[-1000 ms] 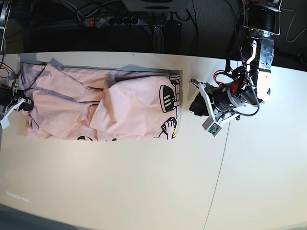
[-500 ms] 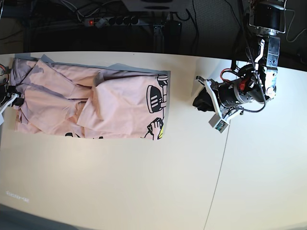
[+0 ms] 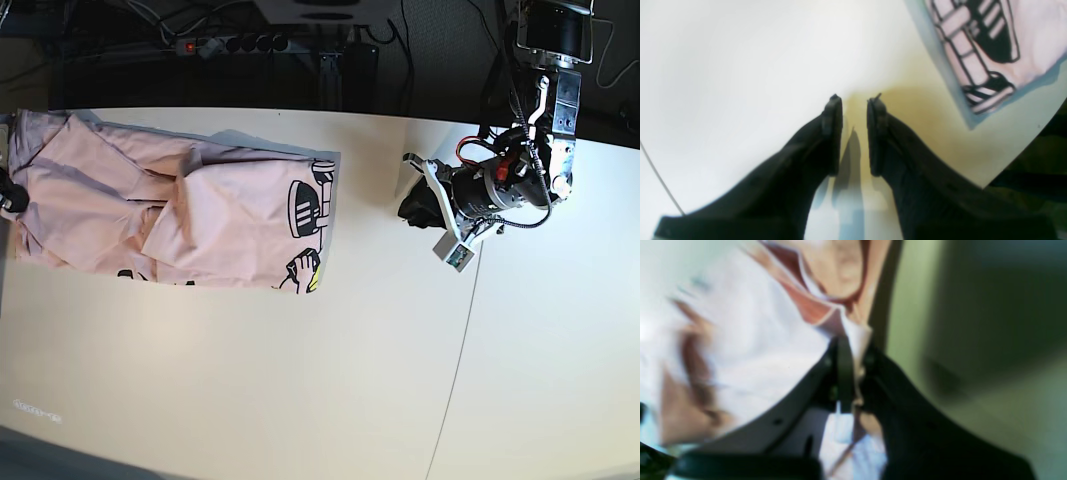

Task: Fold the T-shirt properly
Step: 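Lift the right gripper's end and fold it over onto the stack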

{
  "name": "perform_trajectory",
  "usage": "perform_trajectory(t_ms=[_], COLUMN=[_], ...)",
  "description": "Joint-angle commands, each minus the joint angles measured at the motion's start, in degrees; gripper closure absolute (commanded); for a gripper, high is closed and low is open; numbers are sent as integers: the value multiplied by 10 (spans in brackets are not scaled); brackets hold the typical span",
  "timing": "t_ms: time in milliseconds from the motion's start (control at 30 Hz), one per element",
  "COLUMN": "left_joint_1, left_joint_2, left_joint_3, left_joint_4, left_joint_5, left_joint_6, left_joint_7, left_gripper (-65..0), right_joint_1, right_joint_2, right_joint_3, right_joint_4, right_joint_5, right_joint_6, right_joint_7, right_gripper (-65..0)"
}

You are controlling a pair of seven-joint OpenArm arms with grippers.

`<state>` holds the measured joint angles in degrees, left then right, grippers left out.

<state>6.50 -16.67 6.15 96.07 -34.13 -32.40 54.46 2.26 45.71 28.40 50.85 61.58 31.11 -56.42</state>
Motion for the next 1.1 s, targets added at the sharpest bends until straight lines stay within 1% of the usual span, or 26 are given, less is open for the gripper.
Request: perform_trajectory(t_ms=[0,100,267,300,367,400,567,733,800,900,1067], left_joint_1=[-8,-8,-8,-8,-8,-8,-22,-45,-52,-60,-59], left_joint_2=[-3,5,35,40,52,58,90,94,94,94,121], left_joint_3=[-2,-2,0,1,6,8,24,56,68,79,80], left_joint_4=[7,7,1,-6,-27,-39,-95,-139,-153,-170,-173], left_joint_5=[-8,-6,23,24,27,33,93,96,96,96,98], left_joint_6=[-15,-15,-15,-15,-16,-16,-15,-15,-15,-15,-15], left_joint_7=[-17,-20,-26,-30,-38,-43,-78,-82,-84,-96,-96], left_gripper=[-164,-164,-164,-164,-164,-164,-164,-164,-164,-164,-164], right_joint_1=[10,10,10,10,10,10,10,10,10,10,10], right_joint_2=[20,20,20,19,17,14,-6,-26,-27,-27,-27], right_joint_3=[11,14,14,14,14,14,12,8,-5,-46,-136], right_joint_4=[19,43,95,108,137,153,238,325,358,416,506], right_joint_5=[21,32,44,45,74,76,68,51,38,11,-43], right_joint_6=[33,32,32,32,32,32,32,32,32,32,29], right_joint_7=[2,-9,-13,-18,-47,-55,-56,-64,-64,-65,-63], right_gripper=[0,0,0,0,0,0,0,0,0,0,0])
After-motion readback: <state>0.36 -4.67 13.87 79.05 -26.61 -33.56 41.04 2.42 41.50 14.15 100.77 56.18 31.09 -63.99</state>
